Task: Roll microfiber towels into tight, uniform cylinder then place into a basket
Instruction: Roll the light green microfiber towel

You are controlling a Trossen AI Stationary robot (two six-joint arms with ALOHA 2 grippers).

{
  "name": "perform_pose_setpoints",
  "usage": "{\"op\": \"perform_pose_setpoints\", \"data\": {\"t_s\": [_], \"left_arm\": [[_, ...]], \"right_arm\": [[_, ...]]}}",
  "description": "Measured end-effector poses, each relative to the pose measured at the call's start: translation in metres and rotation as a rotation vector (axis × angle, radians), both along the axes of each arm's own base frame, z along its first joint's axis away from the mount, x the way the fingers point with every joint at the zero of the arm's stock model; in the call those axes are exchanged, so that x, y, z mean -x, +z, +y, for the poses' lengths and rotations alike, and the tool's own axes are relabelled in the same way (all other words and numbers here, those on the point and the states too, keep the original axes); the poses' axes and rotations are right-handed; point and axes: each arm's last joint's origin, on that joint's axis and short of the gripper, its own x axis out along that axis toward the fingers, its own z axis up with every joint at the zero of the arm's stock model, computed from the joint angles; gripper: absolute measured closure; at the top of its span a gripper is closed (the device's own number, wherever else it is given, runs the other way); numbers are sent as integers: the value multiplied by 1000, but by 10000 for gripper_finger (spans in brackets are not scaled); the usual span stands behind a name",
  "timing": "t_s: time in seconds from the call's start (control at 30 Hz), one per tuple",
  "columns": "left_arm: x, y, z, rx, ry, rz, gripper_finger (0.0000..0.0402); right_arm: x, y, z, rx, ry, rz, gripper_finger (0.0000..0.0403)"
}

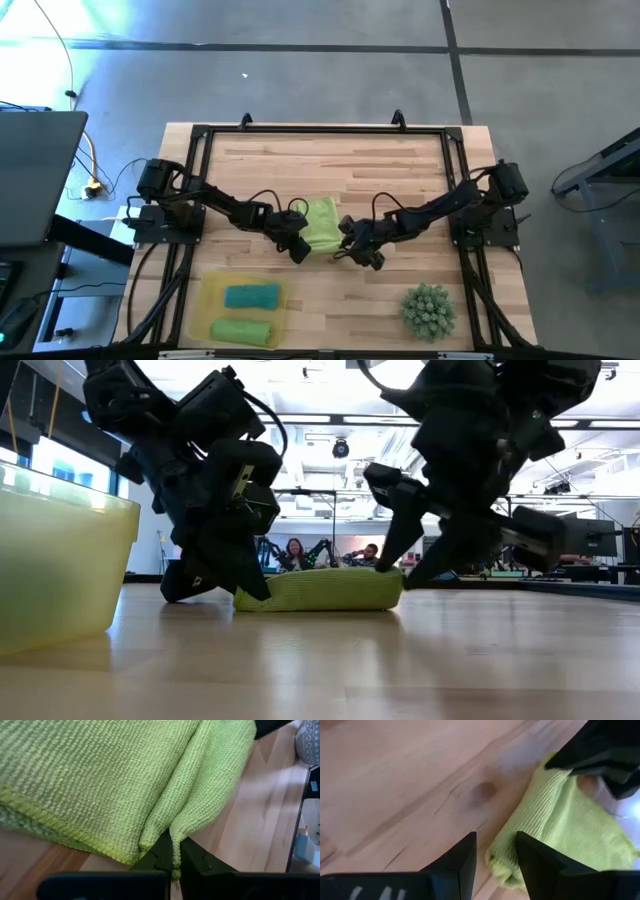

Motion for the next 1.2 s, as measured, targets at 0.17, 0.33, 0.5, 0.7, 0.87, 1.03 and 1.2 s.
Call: {"op": "perform_pose_setpoints", "data": {"t_s": [0.17,0.33,0.5,0.7,0.87,1.03,1.2], "left_arm": [[-1,1,0,7,-3,-20,401],[-1,1,0,8,-4,-27,401],[-2,2,0,2,-12,-33,401],[-1,3,-1,-4,-26,-37,389],[2,10,-1,-22,-58,-41,346],[3,26,-3,-47,-157,-120,302],[11,43,-7,-119,-263,-143,284]], "right_arm": [[-3,-1,-8,25,-53,-11,272],[-5,-9,-17,34,-94,16,272],[-10,-24,-22,26,-116,30,272],[-11,-30,-23,-70,-232,64,273],[-10,-32,-31,-200,-322,114,302],[-10,-32,-43,-334,-393,161,372],[-10,-33,-53,-473,-429,208,392]]}}
